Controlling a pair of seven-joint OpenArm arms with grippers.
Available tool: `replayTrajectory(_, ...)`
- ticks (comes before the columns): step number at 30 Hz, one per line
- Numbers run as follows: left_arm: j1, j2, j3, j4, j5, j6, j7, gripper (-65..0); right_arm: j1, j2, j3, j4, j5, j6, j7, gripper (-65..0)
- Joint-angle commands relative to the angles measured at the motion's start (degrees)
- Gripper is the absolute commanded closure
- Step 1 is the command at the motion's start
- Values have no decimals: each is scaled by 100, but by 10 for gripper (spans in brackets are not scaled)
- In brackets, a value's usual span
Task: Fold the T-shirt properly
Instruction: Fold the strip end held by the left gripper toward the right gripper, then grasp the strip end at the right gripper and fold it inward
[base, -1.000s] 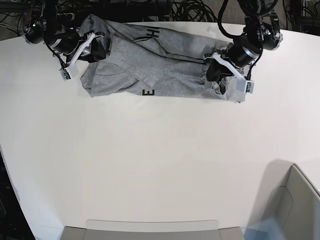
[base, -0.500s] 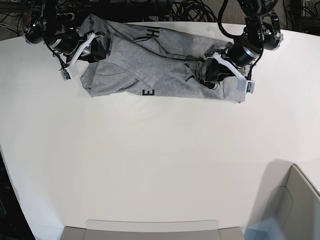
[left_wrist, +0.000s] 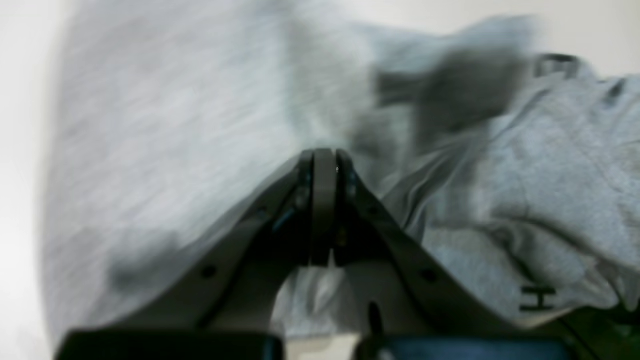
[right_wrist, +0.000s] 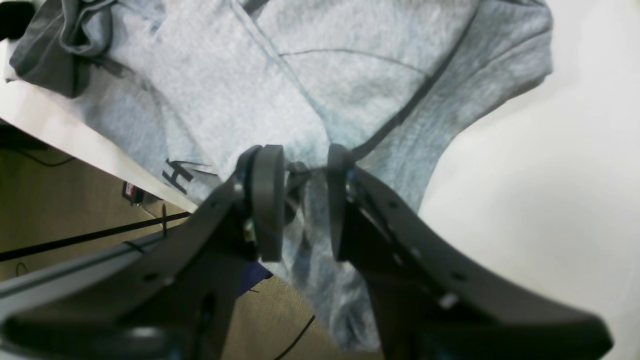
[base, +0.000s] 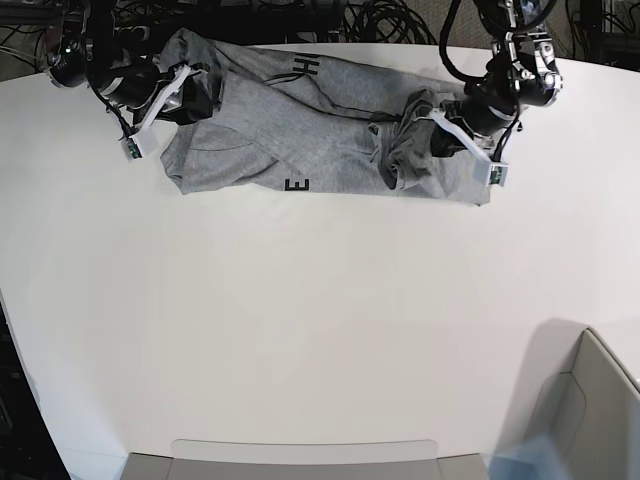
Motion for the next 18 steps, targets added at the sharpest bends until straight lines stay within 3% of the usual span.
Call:
replayTrajectory(1, 7, -43, 94, 110, -62, -1, -156, 0, 26, 41, 31, 77, 110, 13, 80, -156)
replayTrajectory(11, 42, 151, 1220, 110, -71, -10, -218, 0, 44, 41, 31, 77, 110, 13, 88, -156)
replayTrajectory(15, 42, 133, 1255, 295, -71, -28, -235, 0, 158, -38, 110, 77, 127, 13, 88, -156)
replayTrajectory(18, 42, 115, 903, 497, -80, -28, -288, 0, 264, -372, 672, 77, 242, 30, 88, -156)
